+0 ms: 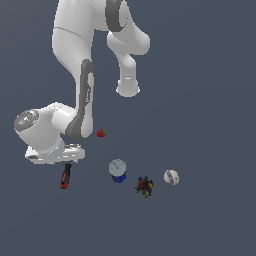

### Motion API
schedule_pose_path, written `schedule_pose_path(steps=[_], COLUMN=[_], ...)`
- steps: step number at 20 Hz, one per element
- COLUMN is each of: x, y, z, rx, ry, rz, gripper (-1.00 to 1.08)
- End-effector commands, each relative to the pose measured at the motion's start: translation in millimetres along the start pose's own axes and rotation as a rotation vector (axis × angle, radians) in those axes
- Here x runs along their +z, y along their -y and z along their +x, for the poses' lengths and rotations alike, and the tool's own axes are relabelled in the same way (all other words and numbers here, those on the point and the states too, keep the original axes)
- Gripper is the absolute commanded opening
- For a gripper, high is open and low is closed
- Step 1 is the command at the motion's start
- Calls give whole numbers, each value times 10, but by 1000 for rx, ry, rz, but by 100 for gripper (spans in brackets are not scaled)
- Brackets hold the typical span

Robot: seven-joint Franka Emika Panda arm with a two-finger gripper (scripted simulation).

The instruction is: Pick up a designated object from a clutter of objects.

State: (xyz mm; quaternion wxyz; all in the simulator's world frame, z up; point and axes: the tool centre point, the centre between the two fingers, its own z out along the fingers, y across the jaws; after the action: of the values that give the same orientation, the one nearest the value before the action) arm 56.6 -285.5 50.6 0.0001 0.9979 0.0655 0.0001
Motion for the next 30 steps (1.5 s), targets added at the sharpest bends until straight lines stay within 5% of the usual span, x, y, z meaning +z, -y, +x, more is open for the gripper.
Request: schedule_pose_path(steps=[1,10,11,30], x=[134,358,358,283], y=[1,-6,-6,106], z=[-9,0,0,-48], rx=[0,-2,-2,-2], ry=[1,0,0,1], rz=[1,0,0,0], gripper=[100,100,-100,-100])
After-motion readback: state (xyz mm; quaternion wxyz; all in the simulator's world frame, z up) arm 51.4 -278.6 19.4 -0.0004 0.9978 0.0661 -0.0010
